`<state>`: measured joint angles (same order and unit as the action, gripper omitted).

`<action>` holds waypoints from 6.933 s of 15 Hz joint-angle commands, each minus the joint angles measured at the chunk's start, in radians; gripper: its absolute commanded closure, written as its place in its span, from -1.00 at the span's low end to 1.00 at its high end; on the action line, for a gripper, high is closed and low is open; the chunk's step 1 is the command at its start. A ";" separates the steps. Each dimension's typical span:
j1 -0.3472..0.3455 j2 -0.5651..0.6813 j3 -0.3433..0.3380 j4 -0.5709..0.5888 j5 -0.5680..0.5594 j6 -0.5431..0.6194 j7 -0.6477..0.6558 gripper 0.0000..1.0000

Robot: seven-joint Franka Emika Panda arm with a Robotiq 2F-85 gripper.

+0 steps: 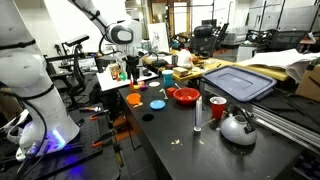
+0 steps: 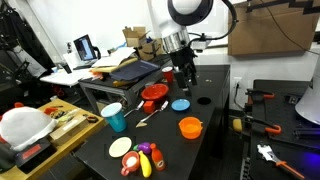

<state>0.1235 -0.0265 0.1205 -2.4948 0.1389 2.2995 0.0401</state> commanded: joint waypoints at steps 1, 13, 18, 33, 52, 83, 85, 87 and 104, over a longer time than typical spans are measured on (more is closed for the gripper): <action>0.009 0.016 0.006 -0.016 0.043 0.040 -0.078 -1.00; 0.005 0.217 0.023 0.027 0.047 0.183 -0.124 -1.00; 0.005 0.286 0.045 0.057 0.040 0.225 -0.125 -1.00; 0.008 0.400 0.043 0.065 -0.057 0.313 -0.107 -0.31; -0.003 0.250 -0.102 0.091 -0.079 0.136 0.290 0.98; -0.219 0.270 -0.333 0.230 -0.073 -0.062 0.776 0.98; -0.213 0.291 -0.325 0.260 -0.058 -0.071 0.788 0.98; -0.205 0.314 -0.313 0.303 -0.048 -0.078 0.801 0.98; -0.187 0.531 -0.321 0.607 -0.006 -0.109 0.884 0.31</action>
<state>-0.0848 0.5234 -0.1920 -1.8922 0.1544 2.2169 0.8929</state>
